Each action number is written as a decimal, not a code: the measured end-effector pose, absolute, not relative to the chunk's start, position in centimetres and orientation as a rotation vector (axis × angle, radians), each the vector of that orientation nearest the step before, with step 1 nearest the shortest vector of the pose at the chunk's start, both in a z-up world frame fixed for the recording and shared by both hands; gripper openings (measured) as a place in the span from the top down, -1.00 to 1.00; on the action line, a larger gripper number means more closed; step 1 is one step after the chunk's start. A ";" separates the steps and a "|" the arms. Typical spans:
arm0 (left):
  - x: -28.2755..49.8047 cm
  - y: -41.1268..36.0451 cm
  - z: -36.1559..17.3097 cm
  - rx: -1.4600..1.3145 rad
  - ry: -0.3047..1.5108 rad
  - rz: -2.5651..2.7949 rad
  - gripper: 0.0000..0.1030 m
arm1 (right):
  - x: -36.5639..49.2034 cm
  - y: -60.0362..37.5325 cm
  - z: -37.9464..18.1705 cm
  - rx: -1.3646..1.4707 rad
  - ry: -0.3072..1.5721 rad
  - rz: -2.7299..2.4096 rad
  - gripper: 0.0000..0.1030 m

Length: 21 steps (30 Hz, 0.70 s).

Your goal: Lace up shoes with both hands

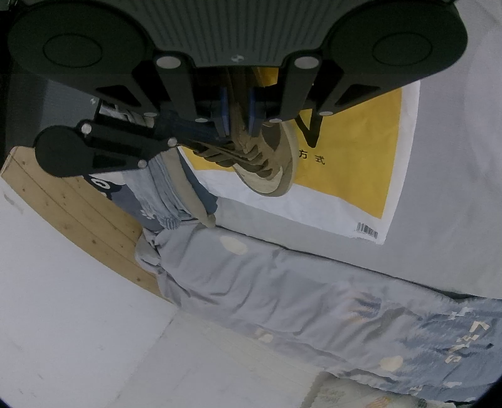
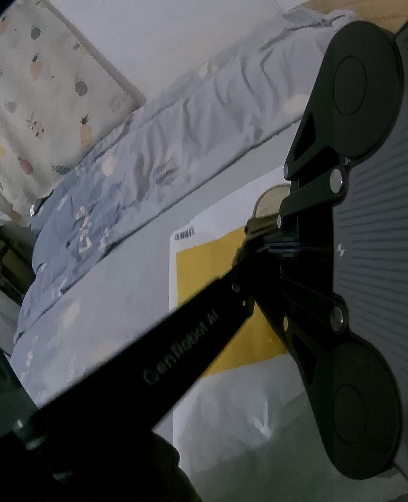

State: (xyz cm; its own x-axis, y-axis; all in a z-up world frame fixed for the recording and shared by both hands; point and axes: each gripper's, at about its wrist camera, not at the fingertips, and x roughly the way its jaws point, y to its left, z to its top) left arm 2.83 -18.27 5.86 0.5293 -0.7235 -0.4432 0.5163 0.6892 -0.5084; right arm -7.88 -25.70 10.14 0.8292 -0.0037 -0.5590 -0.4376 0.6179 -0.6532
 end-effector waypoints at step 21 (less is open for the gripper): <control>2.2 -18.8 6.1 -0.275 0.661 -0.741 0.82 | -7.0 -24.7 9.0 -0.915 0.562 0.255 0.97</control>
State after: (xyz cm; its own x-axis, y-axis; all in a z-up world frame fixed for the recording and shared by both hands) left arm 2.16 -18.79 6.10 0.5492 -0.6995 -0.4572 0.5331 0.7146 -0.4529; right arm -6.99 -24.69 9.01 0.8278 -0.0255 -0.5604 -0.4387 0.5931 -0.6751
